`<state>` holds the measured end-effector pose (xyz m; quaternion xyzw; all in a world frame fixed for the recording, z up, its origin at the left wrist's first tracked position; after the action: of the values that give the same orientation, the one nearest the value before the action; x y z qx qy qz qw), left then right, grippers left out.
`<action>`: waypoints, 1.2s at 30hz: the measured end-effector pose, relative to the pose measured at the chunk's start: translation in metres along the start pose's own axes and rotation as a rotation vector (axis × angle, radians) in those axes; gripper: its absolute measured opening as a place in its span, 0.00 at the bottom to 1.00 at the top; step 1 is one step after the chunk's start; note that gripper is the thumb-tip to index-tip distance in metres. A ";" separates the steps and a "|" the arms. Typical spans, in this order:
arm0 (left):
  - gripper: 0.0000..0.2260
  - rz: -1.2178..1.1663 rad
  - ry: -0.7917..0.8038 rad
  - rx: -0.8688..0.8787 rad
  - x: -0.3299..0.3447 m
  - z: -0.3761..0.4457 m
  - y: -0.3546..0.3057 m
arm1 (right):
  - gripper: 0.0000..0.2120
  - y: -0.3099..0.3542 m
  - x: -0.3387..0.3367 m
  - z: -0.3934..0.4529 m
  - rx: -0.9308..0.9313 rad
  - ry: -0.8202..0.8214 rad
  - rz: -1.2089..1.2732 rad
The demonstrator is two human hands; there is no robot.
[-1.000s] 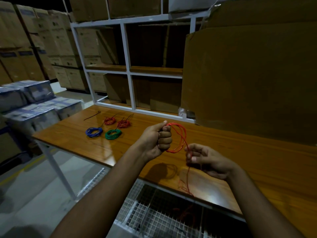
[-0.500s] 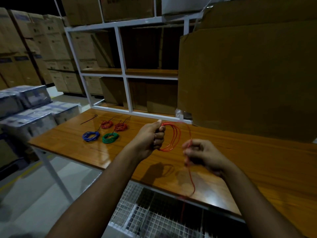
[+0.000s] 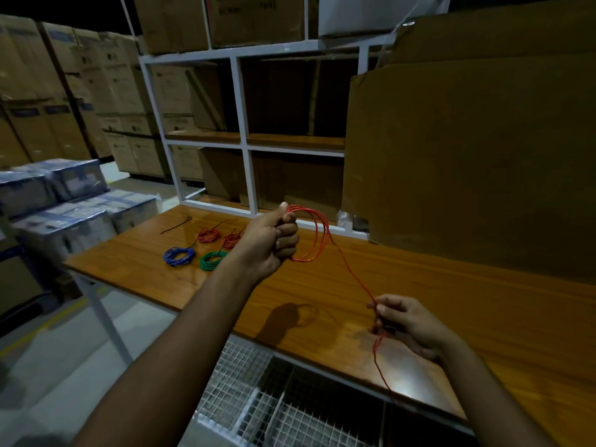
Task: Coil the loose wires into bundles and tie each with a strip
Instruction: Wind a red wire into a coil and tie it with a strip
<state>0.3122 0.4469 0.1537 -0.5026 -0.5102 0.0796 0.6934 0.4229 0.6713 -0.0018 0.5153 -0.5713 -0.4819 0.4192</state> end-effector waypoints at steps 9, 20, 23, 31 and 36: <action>0.16 0.319 -0.102 0.147 0.000 0.014 0.014 | 0.07 0.075 0.106 -0.033 -0.116 0.077 -0.958; 0.16 0.522 0.039 0.017 0.010 -0.003 0.057 | 0.08 0.169 0.075 -0.046 -0.360 -0.226 -0.593; 0.13 0.422 0.099 -0.080 0.017 -0.007 0.066 | 0.06 0.173 0.062 -0.039 -0.371 -0.348 -0.765; 0.16 0.436 0.108 -0.192 0.003 -0.014 0.068 | 0.24 0.117 0.041 -0.016 0.003 0.211 -0.122; 0.18 0.238 0.022 -0.175 -0.014 -0.010 0.057 | 0.18 0.065 0.026 -0.020 0.011 0.229 0.103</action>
<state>0.3367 0.4595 0.1010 -0.6190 -0.4442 0.1108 0.6382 0.4274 0.6438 0.0649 0.5392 -0.5480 -0.3945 0.5034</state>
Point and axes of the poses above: each hand's wrist, its own z-axis towards the middle knuckle, its own x-axis out of the palm, y = z × x, the point moved 7 cm from there along z, towards the middle knuckle, and after that the axes turned 8 degrees about -z, right-handed, at the moved point
